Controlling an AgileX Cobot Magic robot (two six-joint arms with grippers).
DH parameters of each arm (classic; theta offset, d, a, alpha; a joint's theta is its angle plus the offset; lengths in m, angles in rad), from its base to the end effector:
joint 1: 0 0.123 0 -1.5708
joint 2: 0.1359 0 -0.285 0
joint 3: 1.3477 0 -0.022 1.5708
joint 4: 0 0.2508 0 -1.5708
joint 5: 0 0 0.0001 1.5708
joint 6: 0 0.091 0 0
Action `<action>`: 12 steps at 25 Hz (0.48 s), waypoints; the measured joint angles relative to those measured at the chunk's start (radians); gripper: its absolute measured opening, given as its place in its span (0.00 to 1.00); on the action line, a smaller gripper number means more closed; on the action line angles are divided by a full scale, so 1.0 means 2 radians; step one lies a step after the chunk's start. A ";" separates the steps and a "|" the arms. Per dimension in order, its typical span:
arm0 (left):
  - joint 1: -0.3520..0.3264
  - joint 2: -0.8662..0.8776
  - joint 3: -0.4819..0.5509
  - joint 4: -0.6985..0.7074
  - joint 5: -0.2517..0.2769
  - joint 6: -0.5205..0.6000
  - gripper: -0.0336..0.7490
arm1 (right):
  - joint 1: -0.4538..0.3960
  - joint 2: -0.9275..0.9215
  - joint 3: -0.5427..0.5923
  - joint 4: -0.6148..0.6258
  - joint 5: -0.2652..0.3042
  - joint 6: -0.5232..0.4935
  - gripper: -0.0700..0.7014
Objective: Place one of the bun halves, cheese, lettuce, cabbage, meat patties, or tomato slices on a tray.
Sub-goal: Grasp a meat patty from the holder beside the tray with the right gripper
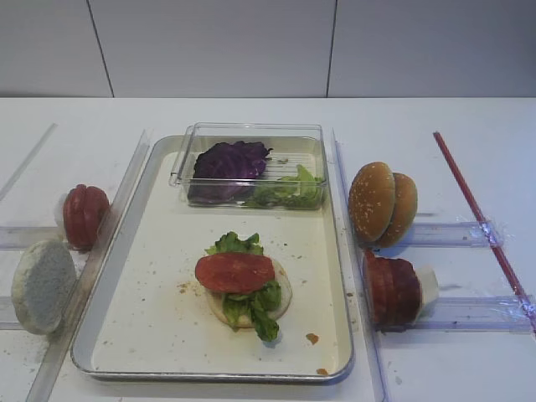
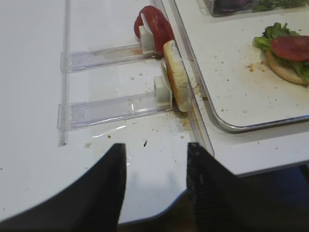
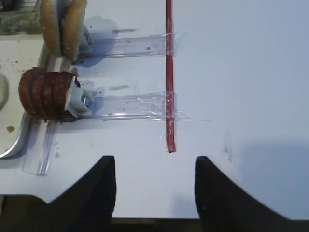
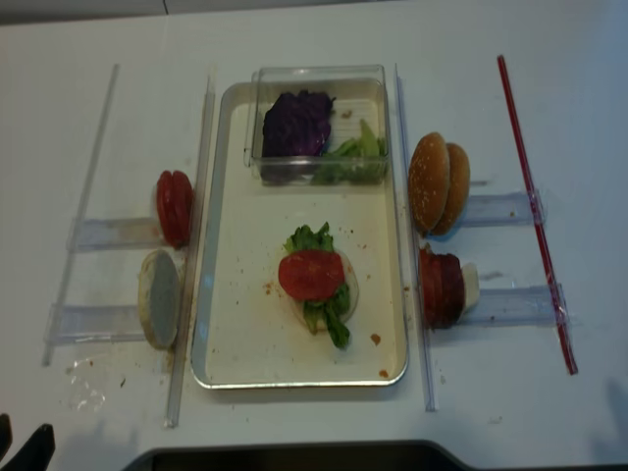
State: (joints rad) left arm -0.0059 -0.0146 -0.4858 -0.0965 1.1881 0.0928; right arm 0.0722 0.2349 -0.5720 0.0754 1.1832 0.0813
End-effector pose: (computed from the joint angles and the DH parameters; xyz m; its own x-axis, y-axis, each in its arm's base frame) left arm -0.0116 -0.0081 0.2637 -0.5583 0.0597 -0.8275 0.1115 0.9938 -0.0035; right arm 0.0192 0.0078 0.2871 -0.6949 0.0594 -0.7166 -0.0466 0.9908 0.1273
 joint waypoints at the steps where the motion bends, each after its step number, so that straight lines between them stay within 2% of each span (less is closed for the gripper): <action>1: 0.000 0.000 0.000 0.000 0.000 0.000 0.41 | 0.000 0.021 -0.012 0.005 0.006 0.000 0.61; 5: 0.000 0.000 0.000 0.000 0.000 0.000 0.41 | 0.000 0.105 -0.059 0.020 0.036 0.008 0.61; 12: 0.000 0.000 0.000 0.000 0.000 0.000 0.41 | 0.000 0.257 -0.134 0.025 0.039 0.019 0.61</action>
State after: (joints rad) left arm -0.0059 -0.0146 -0.4858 -0.0965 1.1881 0.0928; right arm 0.0722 0.7486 -0.8408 0.1252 1.2622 0.1188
